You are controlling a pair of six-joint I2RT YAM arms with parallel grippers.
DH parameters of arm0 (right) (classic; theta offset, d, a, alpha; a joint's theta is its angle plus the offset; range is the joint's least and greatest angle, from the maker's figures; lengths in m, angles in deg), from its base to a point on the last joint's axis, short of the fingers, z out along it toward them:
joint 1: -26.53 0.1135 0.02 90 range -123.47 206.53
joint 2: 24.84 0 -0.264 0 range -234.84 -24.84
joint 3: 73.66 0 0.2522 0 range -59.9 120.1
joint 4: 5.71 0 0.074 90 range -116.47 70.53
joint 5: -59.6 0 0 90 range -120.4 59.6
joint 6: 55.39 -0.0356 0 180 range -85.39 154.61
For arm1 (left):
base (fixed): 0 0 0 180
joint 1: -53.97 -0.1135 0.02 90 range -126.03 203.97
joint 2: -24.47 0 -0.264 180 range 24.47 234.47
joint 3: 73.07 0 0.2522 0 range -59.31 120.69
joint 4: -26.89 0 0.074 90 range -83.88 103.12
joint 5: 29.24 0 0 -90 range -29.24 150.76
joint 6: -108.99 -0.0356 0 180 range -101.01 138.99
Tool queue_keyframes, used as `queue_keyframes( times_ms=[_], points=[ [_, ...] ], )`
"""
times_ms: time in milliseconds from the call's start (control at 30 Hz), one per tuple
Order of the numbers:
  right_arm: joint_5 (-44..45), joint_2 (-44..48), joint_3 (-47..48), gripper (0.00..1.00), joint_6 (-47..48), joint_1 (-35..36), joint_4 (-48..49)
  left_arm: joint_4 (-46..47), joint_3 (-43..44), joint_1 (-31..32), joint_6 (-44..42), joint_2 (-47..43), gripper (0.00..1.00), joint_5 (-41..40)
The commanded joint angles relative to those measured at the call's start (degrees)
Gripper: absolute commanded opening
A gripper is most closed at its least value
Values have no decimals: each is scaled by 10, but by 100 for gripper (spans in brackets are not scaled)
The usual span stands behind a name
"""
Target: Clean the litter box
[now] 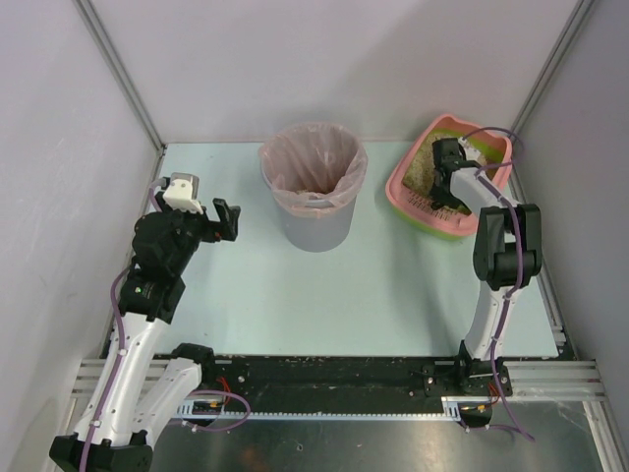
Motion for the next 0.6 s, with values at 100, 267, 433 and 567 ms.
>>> queue_keyframes(
  times_ms=[100,267,433,567],
  points=[
    [-16,23,24,26,4,-3,10,15,-3,3,-19,-2,100,-6],
    [-55,27,49,10,32,-9,-24,15,-1,3,-20,3,100,-3],
    [-103,26,87,1,65,-23,-92,17,-4,3,-33,11,99,13],
    [-122,25,121,0,97,-23,-148,17,3,3,-41,32,100,-10]
  ],
)
